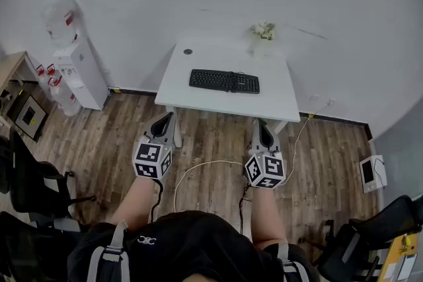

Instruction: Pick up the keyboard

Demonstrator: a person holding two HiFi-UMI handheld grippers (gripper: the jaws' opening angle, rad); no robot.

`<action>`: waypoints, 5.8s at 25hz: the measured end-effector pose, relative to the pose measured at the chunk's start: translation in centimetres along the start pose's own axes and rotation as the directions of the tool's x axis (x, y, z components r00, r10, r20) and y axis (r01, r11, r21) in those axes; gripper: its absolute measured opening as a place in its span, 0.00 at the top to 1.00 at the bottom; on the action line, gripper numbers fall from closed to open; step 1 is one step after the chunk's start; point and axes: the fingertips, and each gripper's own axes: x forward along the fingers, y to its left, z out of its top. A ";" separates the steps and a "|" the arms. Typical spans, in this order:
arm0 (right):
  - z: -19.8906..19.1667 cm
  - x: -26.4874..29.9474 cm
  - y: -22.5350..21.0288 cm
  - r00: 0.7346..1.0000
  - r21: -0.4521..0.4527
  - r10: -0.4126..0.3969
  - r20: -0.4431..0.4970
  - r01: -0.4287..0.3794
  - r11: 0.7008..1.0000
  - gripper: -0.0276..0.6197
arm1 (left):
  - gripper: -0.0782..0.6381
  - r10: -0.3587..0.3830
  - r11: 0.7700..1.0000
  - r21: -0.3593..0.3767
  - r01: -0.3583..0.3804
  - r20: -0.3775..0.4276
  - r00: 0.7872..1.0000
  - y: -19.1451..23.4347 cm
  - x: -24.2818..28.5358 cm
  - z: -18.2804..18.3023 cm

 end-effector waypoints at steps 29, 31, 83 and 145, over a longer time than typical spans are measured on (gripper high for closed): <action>-2.8 2.5 4.4 0.993 -0.079 -0.119 -0.011 0.117 0.990 0.95 | 0.87 -0.056 0.997 -0.049 0.055 -0.016 0.998 8.0 2.0 -3.3; -2.8 2.8 3.7 0.992 -0.078 -0.128 -0.002 0.128 0.989 0.95 | 0.87 -0.056 0.998 -0.033 0.055 -0.014 0.998 8.1 2.5 -3.3; -9.2 51.2 -25.2 0.990 0.005 0.042 -0.132 -0.041 0.999 0.95 | 0.87 0.095 0.994 -0.030 -0.100 -0.149 0.984 12.3 53.7 -3.8; -41.2 48.6 -37.3 0.688 0.285 0.039 -0.725 0.247 0.926 0.87 | 0.80 -0.104 0.851 -0.431 -0.300 -0.699 0.708 21.6 55.4 -36.7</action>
